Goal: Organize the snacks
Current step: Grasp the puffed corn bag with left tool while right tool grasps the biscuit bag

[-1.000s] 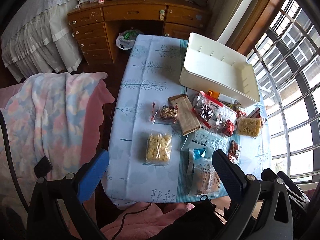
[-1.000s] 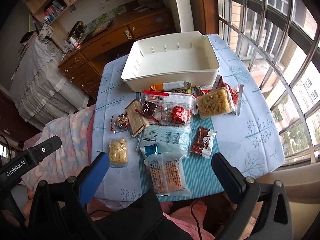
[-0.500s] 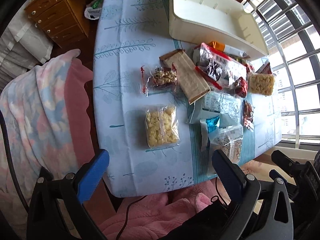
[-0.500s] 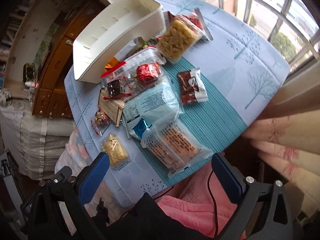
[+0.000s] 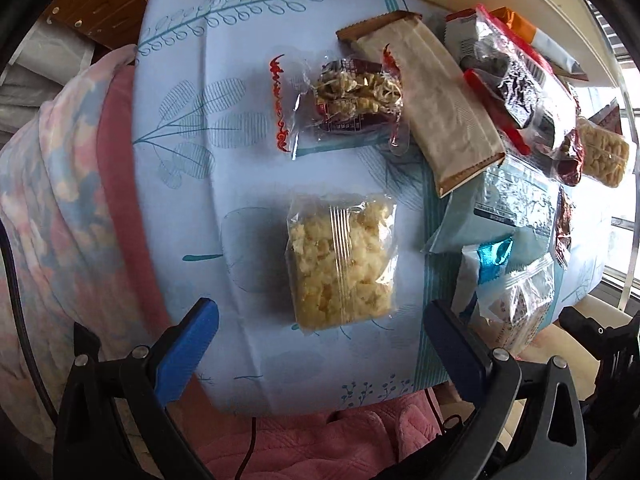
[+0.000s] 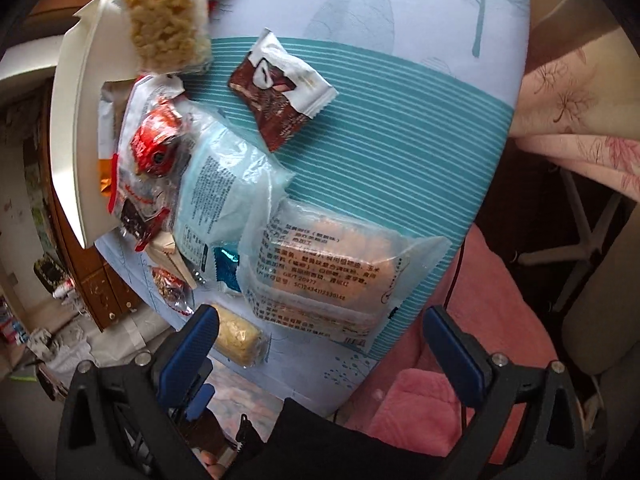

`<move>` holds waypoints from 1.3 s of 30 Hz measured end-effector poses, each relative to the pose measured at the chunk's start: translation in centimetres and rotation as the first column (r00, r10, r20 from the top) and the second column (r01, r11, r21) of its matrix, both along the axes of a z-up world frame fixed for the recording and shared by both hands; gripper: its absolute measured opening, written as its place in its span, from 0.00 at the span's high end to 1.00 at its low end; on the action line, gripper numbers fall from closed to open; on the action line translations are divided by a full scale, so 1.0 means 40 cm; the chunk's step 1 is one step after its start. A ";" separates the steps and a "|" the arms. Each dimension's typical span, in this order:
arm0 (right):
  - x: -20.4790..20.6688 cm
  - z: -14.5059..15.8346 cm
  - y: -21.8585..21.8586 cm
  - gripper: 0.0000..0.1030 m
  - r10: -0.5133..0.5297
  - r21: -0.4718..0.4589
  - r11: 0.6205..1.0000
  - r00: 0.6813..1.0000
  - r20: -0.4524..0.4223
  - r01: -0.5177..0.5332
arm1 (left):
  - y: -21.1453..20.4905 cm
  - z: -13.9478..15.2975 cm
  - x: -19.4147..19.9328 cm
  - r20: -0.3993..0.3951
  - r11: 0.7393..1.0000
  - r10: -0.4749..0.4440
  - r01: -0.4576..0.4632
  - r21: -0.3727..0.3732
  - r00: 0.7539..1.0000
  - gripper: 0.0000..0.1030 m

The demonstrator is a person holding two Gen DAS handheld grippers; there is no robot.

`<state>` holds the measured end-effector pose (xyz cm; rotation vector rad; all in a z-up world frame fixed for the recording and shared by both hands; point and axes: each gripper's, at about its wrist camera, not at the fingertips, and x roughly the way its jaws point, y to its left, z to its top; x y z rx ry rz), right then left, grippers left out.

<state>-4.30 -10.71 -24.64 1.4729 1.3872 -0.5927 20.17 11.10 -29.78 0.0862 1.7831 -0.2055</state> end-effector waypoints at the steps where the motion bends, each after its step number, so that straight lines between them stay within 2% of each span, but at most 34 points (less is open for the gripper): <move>1: 0.000 -0.015 0.000 0.01 -0.021 0.014 1.000 1.000 -0.006 0.021 | -0.002 -0.014 0.004 -0.011 1.000 0.002 -0.002 0.003 1.000 0.01; 10: 0.007 -0.104 0.008 0.01 -0.129 0.086 0.987 0.989 -0.078 0.135 | -0.014 -0.087 0.026 -0.065 1.000 0.011 -0.010 0.011 0.998 0.07; 15: 0.030 -0.126 0.020 0.00 -0.126 0.070 0.988 0.985 -0.117 0.134 | -0.002 -0.129 0.040 -0.108 0.999 0.033 -0.032 0.015 0.994 0.14; 17: 0.034 -0.127 0.022 0.00 -0.136 0.056 0.988 0.981 -0.135 0.145 | 0.003 -0.145 0.044 -0.128 0.999 0.051 -0.050 0.014 0.990 0.22; 21: 0.041 -0.130 0.022 0.01 -0.139 0.046 0.988 0.977 -0.160 0.148 | -0.005 -0.157 0.047 -0.135 0.998 0.055 -0.052 0.027 0.989 0.23; 23: 0.066 -0.138 0.026 0.02 -0.138 0.042 0.988 0.977 -0.164 0.146 | -0.004 -0.159 0.052 -0.135 0.998 0.059 -0.054 0.041 0.989 0.29; 26: 0.073 -0.134 0.028 0.09 -0.137 0.031 0.989 0.975 -0.176 0.145 | -0.011 -0.146 0.060 -0.133 0.995 0.071 -0.061 0.079 0.988 0.41; 34: 0.055 -0.088 0.005 0.24 -0.156 0.015 0.987 0.974 -0.163 0.161 | 0.024 -0.137 0.065 -0.145 0.995 0.072 -0.062 0.074 0.987 0.43; 39: 0.029 -0.046 0.009 0.26 -0.180 0.015 0.983 0.977 -0.117 0.183 | 0.032 -0.112 0.042 -0.127 0.996 0.049 -0.040 0.076 0.991 0.43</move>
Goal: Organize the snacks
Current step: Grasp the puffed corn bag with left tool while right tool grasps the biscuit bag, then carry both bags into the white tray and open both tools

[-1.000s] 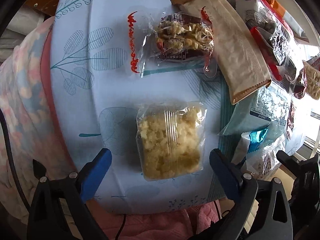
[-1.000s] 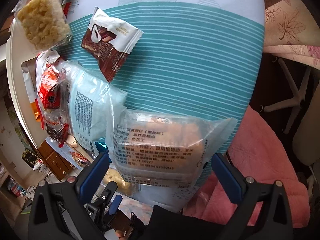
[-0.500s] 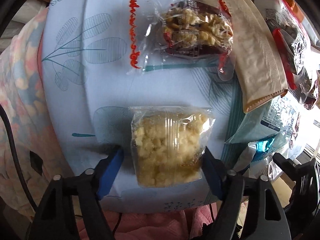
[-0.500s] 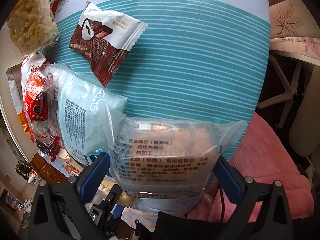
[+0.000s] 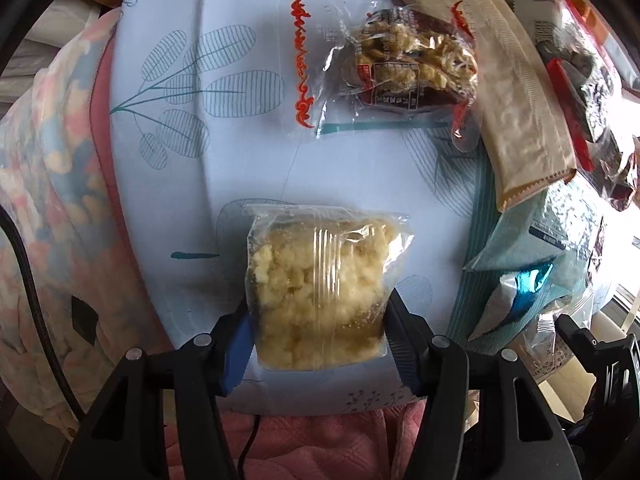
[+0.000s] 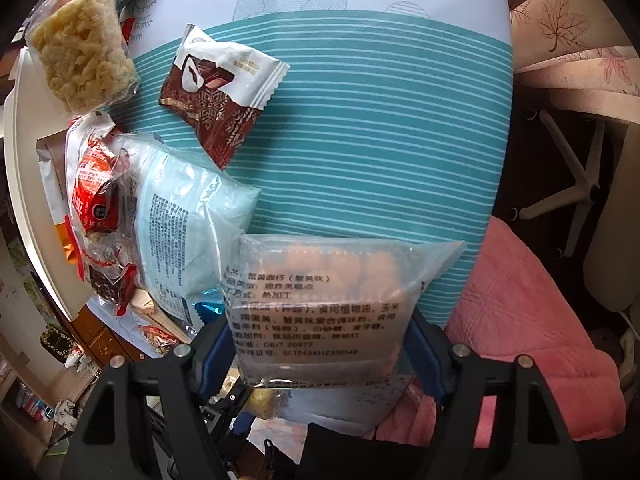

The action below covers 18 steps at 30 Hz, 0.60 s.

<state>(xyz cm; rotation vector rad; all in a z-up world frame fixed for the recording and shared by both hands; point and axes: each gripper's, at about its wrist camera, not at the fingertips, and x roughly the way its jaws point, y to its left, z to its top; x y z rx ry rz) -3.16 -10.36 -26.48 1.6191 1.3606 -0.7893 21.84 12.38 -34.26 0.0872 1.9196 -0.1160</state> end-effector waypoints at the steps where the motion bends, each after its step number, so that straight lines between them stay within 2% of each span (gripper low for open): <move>1: -0.007 0.006 0.016 0.26 0.000 -0.002 1.000 1.000 0.003 0.000 | -0.003 0.010 -0.001 0.007 1.000 -0.003 0.003 0.000 1.000 0.43; 10: -0.036 0.118 0.028 0.26 0.042 -0.052 0.998 0.996 0.077 -0.038 | -0.006 0.146 -0.032 0.104 0.998 -0.028 0.033 -0.045 0.994 0.43; 18: -0.016 0.211 0.026 0.26 0.164 -0.136 0.980 0.974 0.159 -0.143 | -0.023 0.300 -0.051 0.247 0.994 -0.004 0.032 -0.108 0.969 0.43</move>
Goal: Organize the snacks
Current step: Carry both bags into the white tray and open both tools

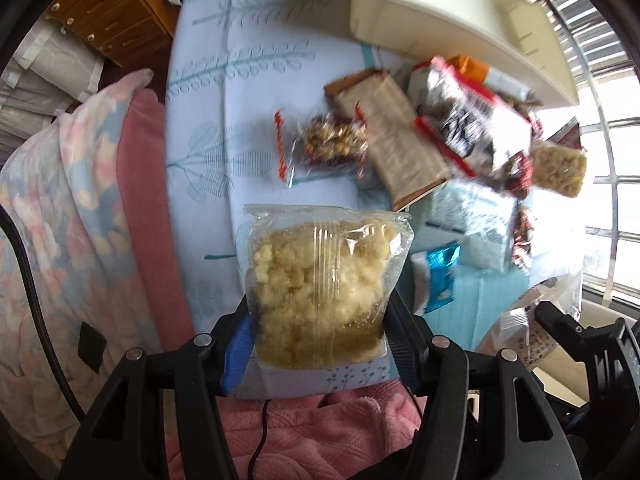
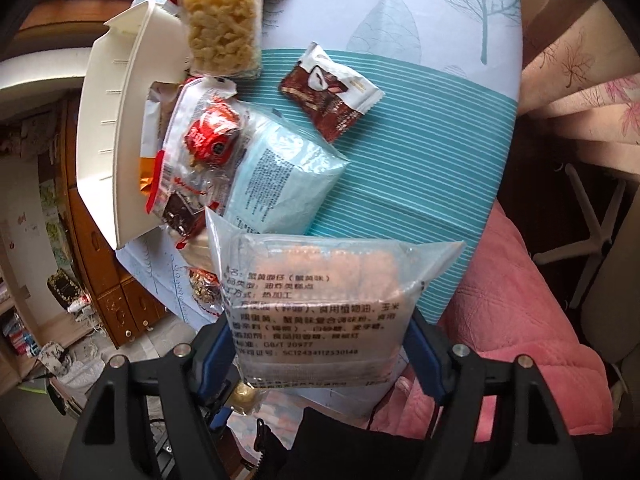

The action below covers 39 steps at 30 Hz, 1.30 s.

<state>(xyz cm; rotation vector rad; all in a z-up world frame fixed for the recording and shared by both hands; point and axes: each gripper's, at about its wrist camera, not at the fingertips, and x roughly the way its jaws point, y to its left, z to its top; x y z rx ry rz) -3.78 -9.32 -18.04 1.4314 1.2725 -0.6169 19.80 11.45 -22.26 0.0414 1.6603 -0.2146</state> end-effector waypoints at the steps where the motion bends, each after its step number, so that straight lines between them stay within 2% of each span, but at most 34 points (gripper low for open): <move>1: 0.007 0.004 -0.001 0.26 0.022 -0.012 1.000 1.000 0.014 -0.022 | -0.001 0.017 0.002 0.016 1.000 0.007 -0.007 -0.011 1.000 0.43; 7: 0.084 0.082 -0.027 0.26 0.165 -0.117 0.981 0.982 0.088 -0.155 | -0.043 0.130 0.008 0.095 0.997 0.051 -0.045 -0.070 0.994 0.43; 13: 0.170 0.167 -0.068 0.26 0.322 -0.265 0.924 0.935 0.152 -0.275 | -0.111 0.240 0.012 0.213 0.990 0.090 -0.064 -0.124 0.973 0.43; 22: 0.281 0.280 -0.149 0.26 0.521 -0.437 0.809 0.823 0.227 -0.392 | -0.217 0.346 0.036 0.364 0.976 0.148 -0.076 -0.204 0.920 0.43; 29: 0.364 0.338 -0.211 0.26 0.636 -0.545 0.719 0.723 0.268 -0.431 | -0.312 0.397 0.061 0.483 0.968 0.157 -0.037 -0.249 0.861 0.43; 32: 0.396 0.348 -0.239 0.26 0.673 -0.583 0.685 0.685 0.279 -0.436 | -0.355 0.408 0.079 0.537 0.967 0.150 -0.009 -0.256 0.830 0.43; 35: 0.432 0.348 -0.263 0.26 0.708 -0.615 0.648 0.654 0.268 -0.450 | -0.390 0.411 0.100 0.563 0.961 0.166 -0.004 -0.278 0.810 0.43; 39: 0.476 0.340 -0.290 0.26 0.756 -0.647 0.601 0.596 0.270 -0.469 | -0.432 0.407 0.133 0.600 0.956 0.175 0.011 -0.293 0.781 0.43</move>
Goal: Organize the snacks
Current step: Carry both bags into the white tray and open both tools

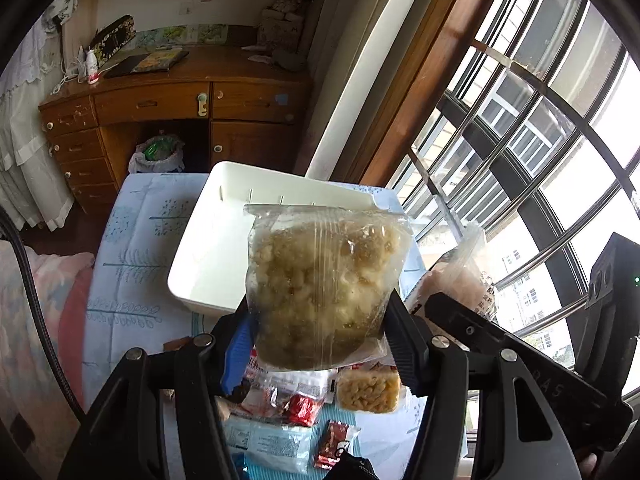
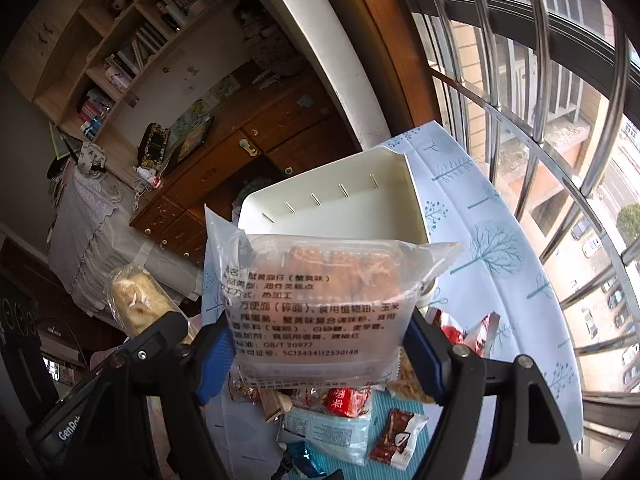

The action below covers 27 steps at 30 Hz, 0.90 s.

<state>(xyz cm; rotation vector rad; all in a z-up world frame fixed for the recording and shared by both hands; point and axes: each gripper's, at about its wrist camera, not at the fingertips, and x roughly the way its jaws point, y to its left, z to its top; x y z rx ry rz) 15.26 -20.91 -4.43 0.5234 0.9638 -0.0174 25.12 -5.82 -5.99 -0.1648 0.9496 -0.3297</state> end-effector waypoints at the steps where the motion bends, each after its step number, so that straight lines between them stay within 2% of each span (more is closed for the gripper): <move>1: 0.010 -0.002 -0.006 0.26 0.014 -0.008 1.000 1.000 0.011 -0.014 | -0.008 -0.001 0.009 0.019 1.000 0.005 -0.005 -0.003 1.000 0.43; 4: 0.039 -0.013 -0.035 0.26 0.038 -0.023 0.999 0.998 0.052 -0.037 | -0.025 -0.008 0.037 0.046 0.999 0.018 -0.017 -0.027 0.999 0.43; 7: 0.073 -0.031 -0.062 0.26 0.070 -0.030 0.997 0.994 0.087 -0.068 | -0.048 -0.027 0.077 0.047 0.999 0.034 -0.033 -0.011 0.998 0.43; 11: 0.117 -0.064 -0.088 0.25 0.114 -0.038 0.993 0.986 0.119 -0.110 | -0.060 -0.054 0.126 0.036 0.998 0.066 -0.066 0.001 0.997 0.43; 15: 0.155 -0.092 -0.101 0.24 0.165 -0.046 0.986 0.975 0.149 -0.160 | -0.051 -0.081 0.163 -0.012 0.992 0.112 -0.112 -0.054 0.994 0.43; 19: 0.188 -0.112 -0.102 0.23 0.213 -0.078 0.976 0.966 0.150 -0.203 | -0.053 -0.098 0.188 -0.016 0.987 0.153 -0.154 -0.036 0.988 0.43; 21: 0.201 -0.121 -0.102 0.22 0.226 -0.073 0.973 0.963 0.144 -0.217 | -0.050 -0.105 0.198 -0.033 0.985 0.170 -0.171 -0.027 0.985 0.39; 22: 0.206 -0.125 -0.102 0.22 0.226 -0.072 0.973 0.964 0.140 -0.218 | -0.049 -0.109 0.202 -0.046 0.984 0.179 -0.180 -0.013 0.983 0.28; 23: 0.210 -0.131 -0.102 0.21 0.228 -0.071 0.973 0.965 0.132 -0.220 | -0.049 -0.111 0.204 -0.051 0.981 0.191 -0.192 0.003 0.980 0.22; 26: 0.213 -0.141 -0.106 0.08 0.232 -0.056 0.973 0.963 0.138 -0.226 | -0.045 -0.104 0.198 -0.020 0.978 0.206 -0.206 0.018 0.978 0.20; 27: 0.212 -0.138 -0.107 0.01 0.228 -0.055 0.973 0.962 0.149 -0.222 | -0.043 -0.101 0.197 -0.016 0.978 0.207 -0.207 0.028 0.978 0.19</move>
